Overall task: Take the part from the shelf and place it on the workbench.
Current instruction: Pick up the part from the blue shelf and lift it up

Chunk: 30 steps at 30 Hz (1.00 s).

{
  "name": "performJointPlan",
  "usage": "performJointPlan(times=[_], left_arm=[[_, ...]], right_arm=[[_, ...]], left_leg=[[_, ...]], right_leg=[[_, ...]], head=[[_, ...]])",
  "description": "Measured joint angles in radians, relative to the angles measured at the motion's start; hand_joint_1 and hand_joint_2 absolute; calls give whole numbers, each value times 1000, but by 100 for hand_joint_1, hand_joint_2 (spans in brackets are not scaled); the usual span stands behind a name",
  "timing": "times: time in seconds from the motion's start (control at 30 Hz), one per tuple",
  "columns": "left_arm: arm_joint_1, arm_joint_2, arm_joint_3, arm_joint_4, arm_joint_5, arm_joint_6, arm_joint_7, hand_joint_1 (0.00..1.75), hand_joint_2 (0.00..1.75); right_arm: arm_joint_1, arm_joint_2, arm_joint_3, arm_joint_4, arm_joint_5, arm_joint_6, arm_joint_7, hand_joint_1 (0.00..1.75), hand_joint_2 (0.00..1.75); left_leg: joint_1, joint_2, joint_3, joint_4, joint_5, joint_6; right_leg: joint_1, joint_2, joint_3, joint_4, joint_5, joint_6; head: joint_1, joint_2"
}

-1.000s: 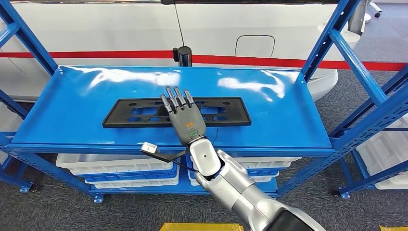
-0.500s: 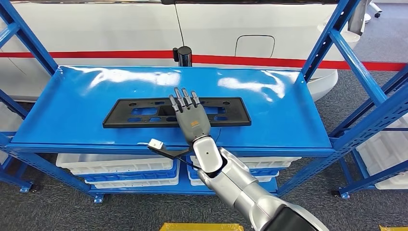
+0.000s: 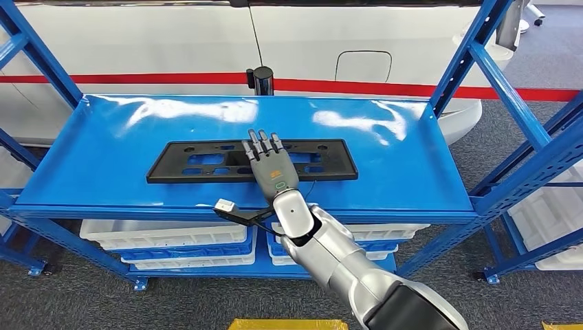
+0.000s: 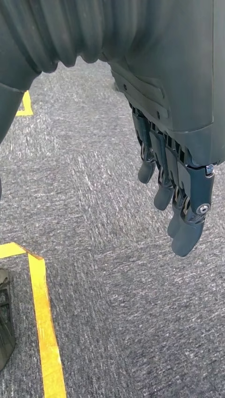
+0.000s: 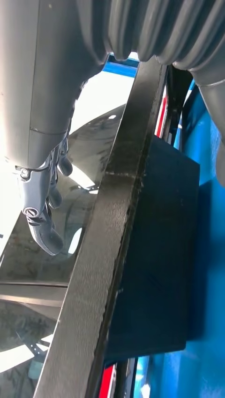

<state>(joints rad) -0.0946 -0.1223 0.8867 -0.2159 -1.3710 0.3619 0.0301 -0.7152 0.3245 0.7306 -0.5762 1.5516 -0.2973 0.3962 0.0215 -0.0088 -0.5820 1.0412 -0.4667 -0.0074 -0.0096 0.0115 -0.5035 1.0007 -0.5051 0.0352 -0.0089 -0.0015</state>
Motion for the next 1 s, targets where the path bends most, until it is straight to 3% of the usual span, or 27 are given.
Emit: performJointPlan(times=[0.5,0.63,0.77,1.0], left_arm=[[0,-2,0,0,0,0,0,0,175],[-3,-4,0,0,1,0,0,0,175],[-8,-6,0,0,16,0,-3,0,175],[-7,-6,0,0,18,15,-21,0,175]], right_arm=[[-14,12,0,25,0,13,-9,0,175],[-23,23,2,46,0,26,-27,171,175],[-28,42,39,62,-20,145,-23,175,175],[-33,46,51,56,-46,135,-8,175,175]], left_leg=[[0,0,2,0,0,0],[0,0,3,0,0,0],[0,0,3,0,0,0],[0,-1,3,0,0,0]], right_leg=[[0,0,-1,0,0,0],[0,0,0,0,0,0],[0,0,4,0,0,0],[0,0,4,0,0,0]], head=[[0,0],[0,0],[0,0],[0,0]])
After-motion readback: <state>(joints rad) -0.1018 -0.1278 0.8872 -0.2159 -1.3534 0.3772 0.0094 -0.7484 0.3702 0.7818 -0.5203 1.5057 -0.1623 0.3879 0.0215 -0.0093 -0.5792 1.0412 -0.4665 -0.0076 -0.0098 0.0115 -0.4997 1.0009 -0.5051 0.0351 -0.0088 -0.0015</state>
